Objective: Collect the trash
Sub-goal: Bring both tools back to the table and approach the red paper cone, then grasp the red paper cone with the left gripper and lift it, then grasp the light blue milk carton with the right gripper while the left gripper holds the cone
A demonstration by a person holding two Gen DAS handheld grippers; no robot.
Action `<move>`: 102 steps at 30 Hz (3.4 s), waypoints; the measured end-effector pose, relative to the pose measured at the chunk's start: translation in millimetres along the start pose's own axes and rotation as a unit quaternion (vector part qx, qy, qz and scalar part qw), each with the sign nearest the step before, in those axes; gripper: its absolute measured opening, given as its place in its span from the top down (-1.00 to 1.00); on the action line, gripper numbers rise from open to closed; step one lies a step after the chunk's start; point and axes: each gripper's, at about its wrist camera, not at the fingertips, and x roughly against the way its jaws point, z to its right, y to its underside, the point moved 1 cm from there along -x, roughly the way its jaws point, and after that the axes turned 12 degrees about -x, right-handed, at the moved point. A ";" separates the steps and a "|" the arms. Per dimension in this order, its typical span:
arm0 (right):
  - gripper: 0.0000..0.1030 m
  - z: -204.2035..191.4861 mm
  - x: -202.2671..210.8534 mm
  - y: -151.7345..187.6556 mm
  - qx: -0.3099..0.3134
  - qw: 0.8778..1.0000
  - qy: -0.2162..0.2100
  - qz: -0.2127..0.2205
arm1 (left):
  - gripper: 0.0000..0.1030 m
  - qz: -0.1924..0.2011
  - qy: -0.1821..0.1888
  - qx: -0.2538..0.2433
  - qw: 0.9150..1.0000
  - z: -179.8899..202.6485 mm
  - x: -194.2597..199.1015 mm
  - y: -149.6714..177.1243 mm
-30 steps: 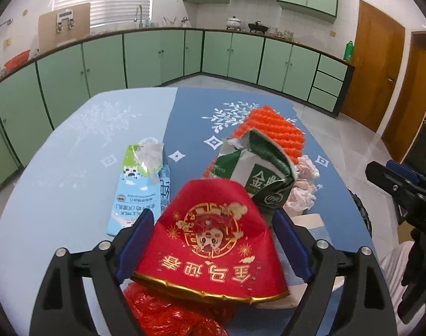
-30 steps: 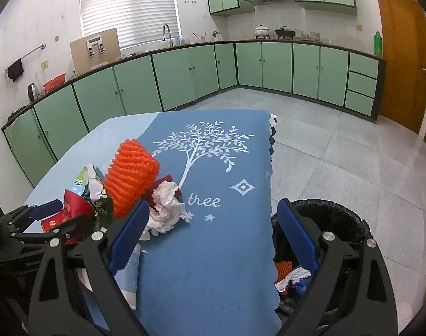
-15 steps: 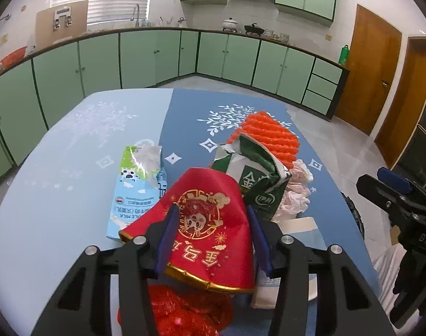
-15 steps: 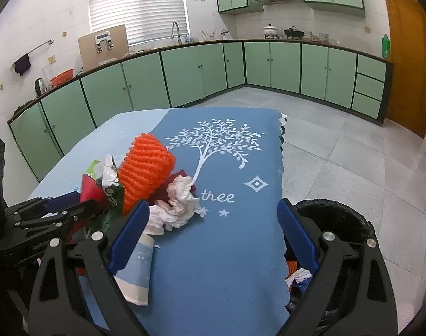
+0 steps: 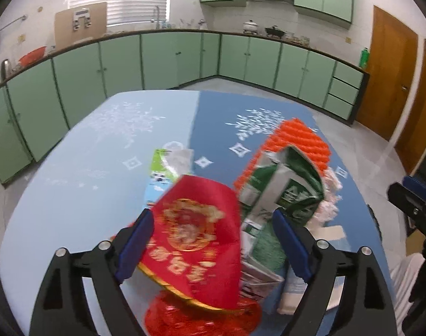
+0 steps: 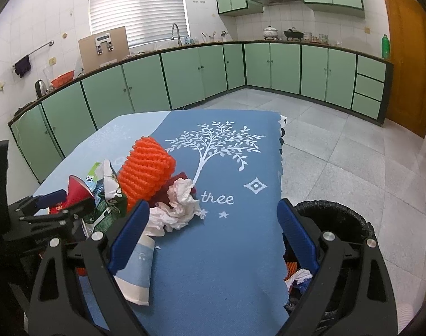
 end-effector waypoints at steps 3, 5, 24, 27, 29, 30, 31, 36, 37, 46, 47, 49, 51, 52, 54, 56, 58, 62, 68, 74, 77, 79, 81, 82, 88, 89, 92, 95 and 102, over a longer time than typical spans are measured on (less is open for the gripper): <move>-0.74 -0.6 0.0 1.0 0.001 1.000 0.000 -0.002 | -0.42 -0.005 -0.008 0.002 1.000 -7.7 -2.7 2.4; -0.74 -0.3 -0.7 1.1 0.002 1.000 -0.001 -0.003 | -0.28 -0.005 -0.008 0.005 1.000 -11.4 -2.7 3.8; -0.74 -7.6 -2.3 3.2 0.008 1.000 -0.009 -0.007 | -0.31 -0.035 -0.015 0.088 0.995 -53.3 -3.8 27.3; -0.74 -7.9 -2.2 3.2 0.009 1.000 -0.009 -0.007 | -0.01 -0.024 -0.009 0.101 0.995 -61.1 2.2 28.7; -0.75 -7.9 -1.9 3.2 0.009 1.000 -0.010 -0.006 | 0.19 -0.016 -0.012 0.101 0.995 -63.2 8.4 27.8; -0.75 -8.1 -1.9 3.1 0.009 1.000 -0.010 -0.006 | 0.25 -0.013 -0.014 0.100 0.995 -63.1 10.3 26.9; -0.74 -9.0 -1.6 2.8 0.010 1.000 -0.011 -0.005 | 0.41 -0.008 -0.012 0.100 0.995 -64.0 12.7 26.4; -0.74 -15.7 0.8 0.7 0.015 1.000 -0.018 -0.001 | 0.57 0.003 -0.012 0.103 0.995 -65.7 19.6 23.3; -0.74 -17.0 1.1 0.4 0.015 1.000 -0.018 0.001 | 0.59 0.005 -0.010 0.105 0.994 -65.6 20.9 22.5; -0.69 -40.5 -6.8 -10.5 0.021 0.999 -0.040 0.019 | 0.67 0.025 -0.001 0.103 0.994 -58.8 32.5 3.9; -0.66 -44.1 -9.1 -10.9 0.022 0.999 -0.044 0.017 | 0.68 0.028 -0.001 0.102 0.994 -57.6 32.5 2.2; -0.65 -51.5 -13.4 -11.9 0.023 0.998 -0.051 0.015 | 0.69 0.034 0.001 0.100 0.994 -55.5 33.3 -0.4; -0.62 -58.7 -16.2 -12.5 0.026 0.998 -0.058 0.013 | 0.71 0.041 0.002 0.099 0.994 -54.2 34.9 -5.5; -0.59 -61.3 -16.6 -12.6 0.027 0.998 -0.061 0.012 | 0.71 0.047 0.001 0.099 0.994 -54.6 37.2 -7.4; -0.56 -67.4 -17.9 -13.6 0.031 0.997 -0.066 0.010 | 0.72 0.057 0.002 0.098 0.994 -56.3 42.0 -9.4; -0.54 -74.2 -19.0 -14.7 0.037 0.997 -0.072 0.009 | 0.73 0.059 0.000 0.096 0.994 -58.9 45.7 -10.5; -0.52 -82.3 -20.2 -15.4 0.043 0.996 -0.079 0.008 | 0.73 0.056 -0.006 0.101 0.993 -65.6 47.8 -7.0; -0.49 -103.9 -26.2 -14.8 0.048 0.994 -0.096 -0.002 | 0.74 0.038 -0.031 0.107 0.993 -80.3 47.5 4.8; -0.46 -154.4 -37.8 -8.6 0.078 0.989 -0.125 -0.015 | 0.74 0.006 -0.055 0.127 0.990 -110.7 37.5 25.2; -0.39 -193.2 -56.1 6.0 0.091 0.986 -0.133 -0.042 | 0.74 -0.013 -0.070 0.131 0.989 -128.7 28.0 38.3; -0.36 -205.7 -63.6 11.5 0.096 0.985 -0.132 -0.054 | 0.74 -0.021 -0.076 0.132 0.988 -135.4 25.2 45.7; -0.34 -213.7 -69.2 14.7 0.099 0.985 -0.128 -0.060 | 0.74 -0.025 -0.080 0.133 0.988 -139.4 24.2 49.4; -0.34 -218.9 -73.9 18.5 0.099 0.985 -0.125 -0.068 | 0.74 -0.028 -0.089 0.131 0.987 -143.3 23.6 51.5; -0.33 -221.7 -76.3 20.4 0.100 0.985 -0.122 -0.072 | 0.74 -0.029 -0.093 0.129 0.987 -143.4 23.6 52.6; -0.27 -235.0 -88.1 33.4 0.116 0.983 -0.109 -0.090 | 0.74 -0.033 -0.103 0.129 0.986 -154.8 22.7 60.5; -0.23 -236.6 -90.1 34.6 0.118 0.983 -0.106 -0.093 | 0.74 -0.033 -0.103 0.128 0.986 -155.8 22.7 61.2; -0.19 -237.1 -99.4 36.4 0.113 0.983 -0.099 -0.107 | 0.74 -0.033 -0.105 0.127 0.986 -157.6 22.1 61.8; -0.11 -238.2 -108.5 37.8 0.109 0.982 -0.096 -0.123 | 0.74 -0.033 -0.104 0.127 0.986 -159.9 21.1 62.6; 0.45 -243.4 -115.3 37.0 0.113 0.972 -0.128 -0.165 | 0.74 -0.034 -0.104 0.124 0.986 -158.7 20.3 60.9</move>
